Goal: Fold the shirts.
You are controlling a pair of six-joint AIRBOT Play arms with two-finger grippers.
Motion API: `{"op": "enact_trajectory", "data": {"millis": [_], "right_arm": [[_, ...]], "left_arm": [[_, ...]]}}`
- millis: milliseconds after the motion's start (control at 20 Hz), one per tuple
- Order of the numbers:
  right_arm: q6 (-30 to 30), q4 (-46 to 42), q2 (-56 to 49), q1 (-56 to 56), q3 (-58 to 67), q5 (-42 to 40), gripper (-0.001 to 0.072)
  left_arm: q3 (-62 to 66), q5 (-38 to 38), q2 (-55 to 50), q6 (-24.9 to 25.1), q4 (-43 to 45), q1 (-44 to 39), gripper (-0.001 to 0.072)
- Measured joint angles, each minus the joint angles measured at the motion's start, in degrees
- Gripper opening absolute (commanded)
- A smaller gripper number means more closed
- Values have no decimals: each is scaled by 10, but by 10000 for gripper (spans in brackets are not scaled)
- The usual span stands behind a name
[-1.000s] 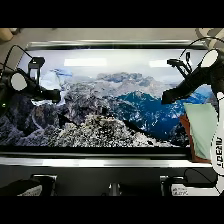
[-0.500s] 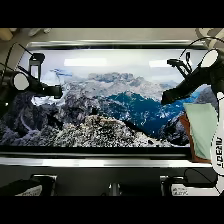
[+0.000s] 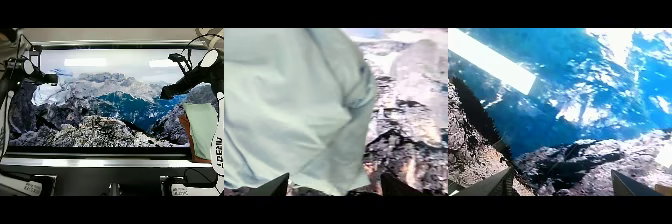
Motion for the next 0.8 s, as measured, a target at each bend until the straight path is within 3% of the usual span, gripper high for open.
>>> {"op": "enact_trajectory", "data": {"millis": [150,300,350,400,450,500,650,800], "right_arm": [[0,2,0,0,0,-8,628],[0,2,0,0,0,-12,627],[0,3,0,0,0,-13,627],[0,3,0,0,0,-14,627],[0,3,0,0,0,-14,625],[0,3,0,0,0,-14,611],[0,3,1,0,0,-16,487],[-7,0,16,0,0,-38,487]], "left_arm": [[98,-97,-112,-25,7,35,708],[134,-114,-174,-38,10,50,706],[140,-113,-187,-41,9,52,674],[145,-106,-198,-42,3,54,554],[148,-100,-205,-44,0,54,209],[150,-96,-210,-45,-9,55,27],[153,-90,-201,-45,-14,56,20],[155,-62,-133,-26,-22,44,20]]}}
